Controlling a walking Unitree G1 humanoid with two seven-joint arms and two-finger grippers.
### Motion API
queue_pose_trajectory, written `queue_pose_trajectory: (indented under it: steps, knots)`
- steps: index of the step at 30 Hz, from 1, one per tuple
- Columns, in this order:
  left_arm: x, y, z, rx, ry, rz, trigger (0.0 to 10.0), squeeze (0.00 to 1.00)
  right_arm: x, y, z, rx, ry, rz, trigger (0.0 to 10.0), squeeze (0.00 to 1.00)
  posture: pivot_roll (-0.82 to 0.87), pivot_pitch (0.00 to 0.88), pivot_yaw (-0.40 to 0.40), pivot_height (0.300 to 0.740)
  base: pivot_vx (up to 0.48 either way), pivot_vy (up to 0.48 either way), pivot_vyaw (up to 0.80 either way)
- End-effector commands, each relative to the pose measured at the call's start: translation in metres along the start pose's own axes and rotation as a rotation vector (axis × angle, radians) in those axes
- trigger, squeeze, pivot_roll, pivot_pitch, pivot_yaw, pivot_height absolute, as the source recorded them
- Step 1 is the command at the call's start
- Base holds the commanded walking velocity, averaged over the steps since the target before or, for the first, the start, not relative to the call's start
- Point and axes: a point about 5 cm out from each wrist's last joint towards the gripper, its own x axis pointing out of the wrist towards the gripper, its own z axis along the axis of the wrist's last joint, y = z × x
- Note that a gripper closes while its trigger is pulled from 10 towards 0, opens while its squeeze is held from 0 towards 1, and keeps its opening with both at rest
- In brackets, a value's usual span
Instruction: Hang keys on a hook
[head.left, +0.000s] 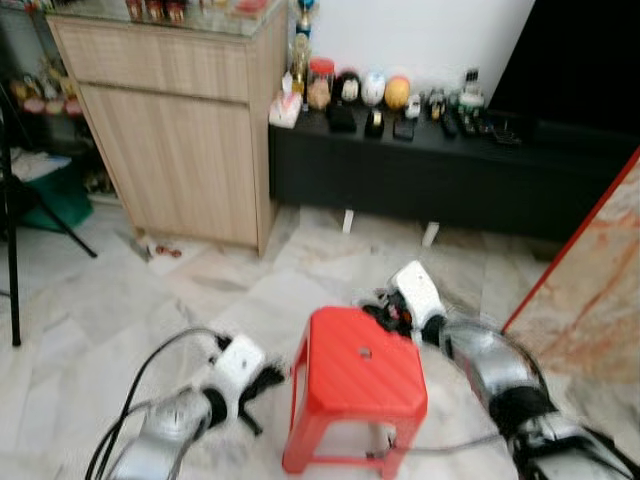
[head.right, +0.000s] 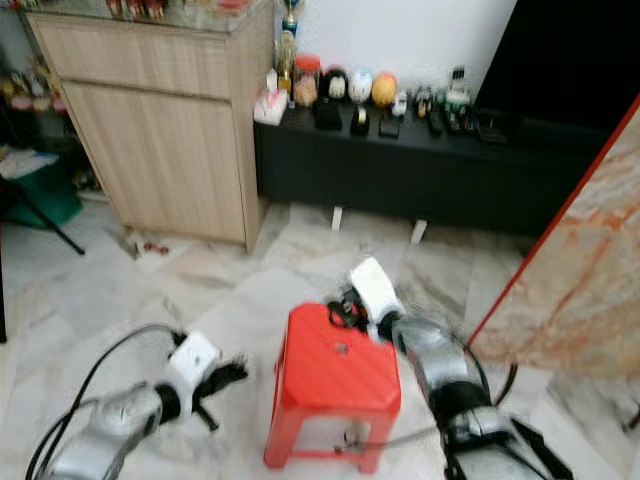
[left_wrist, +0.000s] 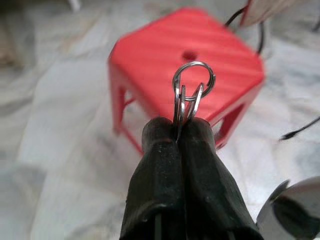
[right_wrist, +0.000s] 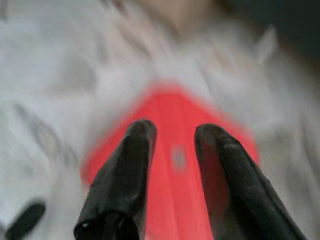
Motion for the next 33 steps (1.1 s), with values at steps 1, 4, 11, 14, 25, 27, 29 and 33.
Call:
queue_pose_trajectory:
  steps: [1, 4, 11, 14, 25, 27, 29, 33]
  knots:
    - [0.003, 0.006, -0.001, 0.029, 0.023, 0.068, 0.0, 0.00, -0.004, -0.001, -0.030, 0.084, 0.090, -0.082, 10.0, 0.00, 0.13, 0.000, -0.127, 0.740, 0.000, 0.000, 0.00]
    - [0.004, 0.016, -0.009, 0.012, 0.072, 0.202, 8.3, 0.00, -0.010, 0.004, -0.063, 0.162, 0.180, -0.138, 10.0, 0.00, 0.13, 0.000, -0.125, 0.740, 0.000, 0.000, 0.00]
    - [0.001, 0.033, -0.019, -0.031, 0.138, 0.421, 10.0, 0.00, -0.024, 0.021, -0.115, 0.212, 0.338, -0.206, 10.0, 0.00, 0.13, 0.000, -0.123, 0.740, 0.000, 0.000, 0.00]
    - [0.001, 0.035, -0.028, -0.071, 0.179, 0.469, 10.0, 0.00, -0.030, 0.027, -0.132, 0.186, 0.407, -0.237, 10.0, 0.00, 0.12, 0.000, -0.122, 0.740, 0.000, 0.000, 0.00]
    - [-0.002, 0.034, -0.044, -0.163, 0.225, 0.544, 10.0, 0.00, -0.046, 0.045, -0.167, 0.434, 0.450, -0.324, 10.0, 0.00, 0.12, 0.000, -0.122, 0.740, 0.000, 0.000, 0.00]
    - [-0.003, 0.030, -0.046, -0.172, 0.225, 0.524, 10.0, 0.00, -0.051, 0.035, -0.170, 0.570, 0.424, -0.404, 10.0, 0.00, 0.12, 0.000, -0.123, 0.740, 0.000, 0.000, 0.00]
    - [-0.004, 0.029, -0.049, -0.170, 0.233, 0.524, 10.0, 0.00, -0.055, 0.026, -0.169, 0.573, 0.415, -0.443, 10.0, 0.00, 0.12, 0.000, -0.123, 0.740, 0.000, 0.000, 0.00]
    - [-0.004, 0.027, -0.050, -0.172, 0.232, 0.523, 10.0, 0.00, -0.063, 0.009, -0.170, 0.647, 0.379, -0.535, 10.0, 0.00, 0.12, 0.000, -0.124, 0.740, 0.000, 0.000, 0.00]
